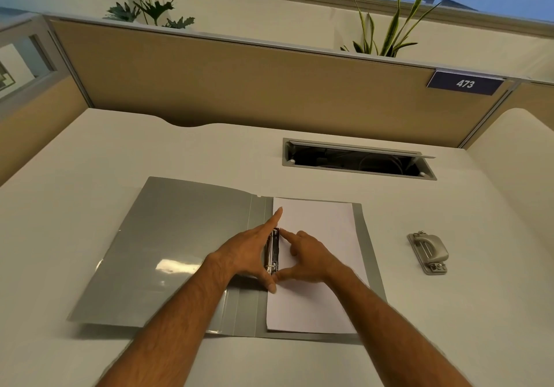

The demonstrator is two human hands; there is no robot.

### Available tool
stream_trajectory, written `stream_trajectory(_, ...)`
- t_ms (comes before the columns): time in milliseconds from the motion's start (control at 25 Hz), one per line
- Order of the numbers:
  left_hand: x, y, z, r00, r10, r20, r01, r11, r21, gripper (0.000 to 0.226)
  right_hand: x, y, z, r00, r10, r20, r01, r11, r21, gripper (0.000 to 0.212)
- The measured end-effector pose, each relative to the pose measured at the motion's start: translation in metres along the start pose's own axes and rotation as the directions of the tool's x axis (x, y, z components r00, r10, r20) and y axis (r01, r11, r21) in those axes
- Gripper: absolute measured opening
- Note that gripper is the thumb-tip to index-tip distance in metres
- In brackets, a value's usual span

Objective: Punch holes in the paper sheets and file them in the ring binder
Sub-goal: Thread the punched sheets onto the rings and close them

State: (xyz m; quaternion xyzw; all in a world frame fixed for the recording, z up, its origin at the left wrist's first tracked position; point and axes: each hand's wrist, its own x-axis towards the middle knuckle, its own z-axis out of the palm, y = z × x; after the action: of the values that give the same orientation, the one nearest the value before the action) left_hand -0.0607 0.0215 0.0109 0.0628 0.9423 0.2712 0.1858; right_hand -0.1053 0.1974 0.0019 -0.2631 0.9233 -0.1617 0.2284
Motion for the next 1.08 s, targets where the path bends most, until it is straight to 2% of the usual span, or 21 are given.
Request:
stream_trajectory(400,-0.002,0.005,0.001,1.000,0.014,-0.011,-0.014,1.000,0.000,0.152,-0.011,-0.001,0.010,0.995,-0.083,-0.047,0.068,0.965,-0.253,0.099)
stream_trajectory(600,-0.002,0.005,0.002,0.999,0.022,-0.024,-0.023,1.000,-0.011,0.152,-0.013,-0.004,0.010,0.994,-0.091,-0.054,0.073,0.958,-0.277,0.123)
stream_trajectory(760,0.000,0.004,0.003,0.999,0.025,-0.029,-0.026,1.000,-0.015,0.150,-0.012,-0.004,0.010,0.994,-0.090,-0.065,0.069,0.960,-0.273,0.129)
stream_trajectory(1000,-0.001,0.003,0.006,0.999,0.026,-0.042,-0.027,1.000,-0.017,0.152,-0.013,-0.004,0.011,0.998,-0.048,-0.049,0.034,0.967,-0.251,0.103)
stream_trajectory(1080,-0.001,0.002,0.007,0.999,0.026,-0.043,-0.027,0.999,-0.031,0.153,-0.013,-0.002,0.009,0.998,-0.035,-0.044,0.025,0.977,-0.212,0.102)
